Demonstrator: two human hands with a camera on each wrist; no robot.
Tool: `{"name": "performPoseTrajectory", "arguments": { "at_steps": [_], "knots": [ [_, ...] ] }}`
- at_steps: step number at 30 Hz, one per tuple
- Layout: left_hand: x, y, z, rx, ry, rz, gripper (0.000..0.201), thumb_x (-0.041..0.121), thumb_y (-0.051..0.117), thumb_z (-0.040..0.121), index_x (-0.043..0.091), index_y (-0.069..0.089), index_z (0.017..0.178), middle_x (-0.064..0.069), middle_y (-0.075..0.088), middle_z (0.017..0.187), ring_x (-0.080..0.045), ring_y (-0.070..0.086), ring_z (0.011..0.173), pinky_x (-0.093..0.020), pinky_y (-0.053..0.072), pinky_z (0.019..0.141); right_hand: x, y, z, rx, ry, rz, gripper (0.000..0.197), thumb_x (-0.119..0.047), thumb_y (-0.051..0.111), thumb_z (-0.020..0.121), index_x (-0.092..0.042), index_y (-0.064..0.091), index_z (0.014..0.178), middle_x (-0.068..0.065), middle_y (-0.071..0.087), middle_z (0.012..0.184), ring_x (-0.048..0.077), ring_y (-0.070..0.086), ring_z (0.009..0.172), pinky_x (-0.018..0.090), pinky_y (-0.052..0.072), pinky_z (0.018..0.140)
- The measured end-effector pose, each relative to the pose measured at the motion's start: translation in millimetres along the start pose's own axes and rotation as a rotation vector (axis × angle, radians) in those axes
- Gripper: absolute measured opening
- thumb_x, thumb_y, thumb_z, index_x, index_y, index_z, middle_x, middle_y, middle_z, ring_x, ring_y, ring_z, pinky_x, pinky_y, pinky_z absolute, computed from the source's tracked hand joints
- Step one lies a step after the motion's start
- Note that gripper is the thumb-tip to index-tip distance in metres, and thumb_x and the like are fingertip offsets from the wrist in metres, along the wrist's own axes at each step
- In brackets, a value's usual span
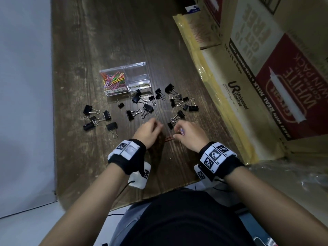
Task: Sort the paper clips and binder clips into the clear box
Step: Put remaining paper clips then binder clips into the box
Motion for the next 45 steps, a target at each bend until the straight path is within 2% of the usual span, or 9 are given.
{"name": "performPoseTrajectory", "arguments": {
  "at_steps": [4, 8, 15, 19, 24, 33, 35, 42, 45],
  "knots": [
    [-24.2, -25.8, 6.7, 0.17, -0.187, -0.487, 0.029, 0.011, 0.031, 0.093, 0.016, 0.04, 0.065, 0.0, 0.044, 0.064, -0.015, 0.035, 0.052, -0.025, 0.029, 0.05, -14.5, 17.4, 5.3, -0.163, -0.115, -0.062, 0.022, -0.031, 0.064, 0.086, -0.017, 0.057, 0.101, -0.008, 0.054, 0.082, 0.011, 0.054, 0.074, 0.025, 0.038, 0.063],
    [-36.4, -54.9, 9.1, 0.253, -0.248, -0.951, 0.025, 0.01, 0.03, 0.095, 0.015, 0.033, 0.071, -0.002, 0.066, 0.068, -0.005, 0.024, 0.03, -0.009, 0.021, 0.032, -22.3, 29.7, 6.5, -0.304, -0.235, -0.217, 0.014, -0.028, 0.057, 0.091, -0.015, 0.053, 0.093, -0.006, 0.051, 0.08, 0.012, 0.049, 0.072, 0.026, 0.035, 0.067],
    [-48.6, -120.1, 29.3, 0.461, -0.221, -0.849, 0.032, -0.002, 0.031, 0.087, 0.021, 0.053, 0.087, 0.002, 0.046, 0.069, 0.001, 0.035, 0.028, -0.009, 0.024, 0.03, -16.7, 10.6, 30.4, -0.341, -0.173, 0.035, 0.02, -0.033, 0.048, 0.095, -0.025, 0.042, 0.078, -0.005, 0.048, 0.075, 0.011, 0.047, 0.067, 0.028, 0.04, 0.064],
    [-31.9, -171.7, 68.6, 0.571, -0.027, -0.375, 0.027, 0.004, 0.032, 0.093, 0.012, 0.058, 0.095, -0.002, 0.056, 0.088, -0.01, 0.053, 0.069, -0.011, 0.043, 0.057, -41.2, -21.3, 52.7, -0.237, -0.194, 0.261, 0.016, -0.022, 0.043, 0.097, -0.016, 0.038, 0.084, -0.008, 0.038, 0.064, 0.001, 0.034, 0.048, 0.016, 0.029, 0.048],
    [-32.9, -171.2, 117.6, 0.449, 0.086, 0.136, 0.024, 0.006, 0.037, 0.094, 0.005, 0.053, 0.112, -0.013, 0.057, 0.113, -0.026, 0.053, 0.106, -0.027, 0.037, 0.087, -74.2, -32.0, 96.9, -0.114, -0.244, 0.327, 0.009, -0.018, 0.043, 0.097, -0.014, 0.038, 0.091, -0.006, 0.039, 0.061, 0.004, 0.033, 0.047, 0.02, 0.03, 0.049],
    [-77.1, -180.1, 75.6, 0.736, 0.156, -0.213, 0.026, -0.002, 0.043, 0.085, 0.009, 0.061, 0.1, -0.012, 0.059, 0.105, -0.017, 0.054, 0.099, -0.019, 0.04, 0.089, -192.0, -37.7, 193.2, -0.087, -0.401, 0.268, 0.008, -0.009, 0.048, 0.093, -0.012, 0.042, 0.089, -0.006, 0.042, 0.065, 0.007, 0.04, 0.056, 0.014, 0.032, 0.047],
    [-90.2, -186.5, 68.0, 0.765, 0.086, -0.241, 0.025, 0.0, 0.049, 0.081, 0.011, 0.059, 0.101, -0.011, 0.057, 0.11, -0.019, 0.052, 0.106, -0.031, 0.042, 0.098, -212.7, -30.8, 206.8, -0.095, -0.441, 0.109, 0.006, -0.01, 0.046, 0.093, -0.012, 0.041, 0.09, 0.0, 0.049, 0.079, 0.014, 0.045, 0.073, 0.021, 0.03, 0.057],
    [-111.7, -180.4, 62.2, 0.522, -0.076, -0.099, 0.081, 0.034, 0.077, 0.068, 0.022, 0.034, 0.136, -0.002, 0.038, 0.141, -0.021, 0.029, 0.131, -0.039, 0.026, 0.11, -236.9, 4.1, 211.5, -0.259, -0.496, -0.262, 0.01, -0.01, 0.048, 0.089, -0.013, 0.053, 0.081, 0.009, 0.058, 0.09, 0.024, 0.055, 0.089, 0.03, 0.038, 0.071],
    [-106.1, -175.0, 72.7, 0.432, -0.105, 0.074, 0.097, 0.046, 0.074, 0.067, 0.021, 0.02, 0.144, -0.001, 0.024, 0.151, -0.023, 0.018, 0.138, -0.042, 0.018, 0.114, -225.2, -11.4, 207.7, -0.159, -0.497, -0.118, 0.025, -0.001, 0.048, 0.087, -0.006, 0.065, 0.105, 0.011, 0.066, 0.112, 0.023, 0.058, 0.106, 0.025, 0.042, 0.087]
  ]
}}
Point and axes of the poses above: each hand's wrist, its own z-axis towards the middle knuckle, its own y-axis out of the palm, x = y × z, the point moved 5 cm from there along z, towards the middle knuckle
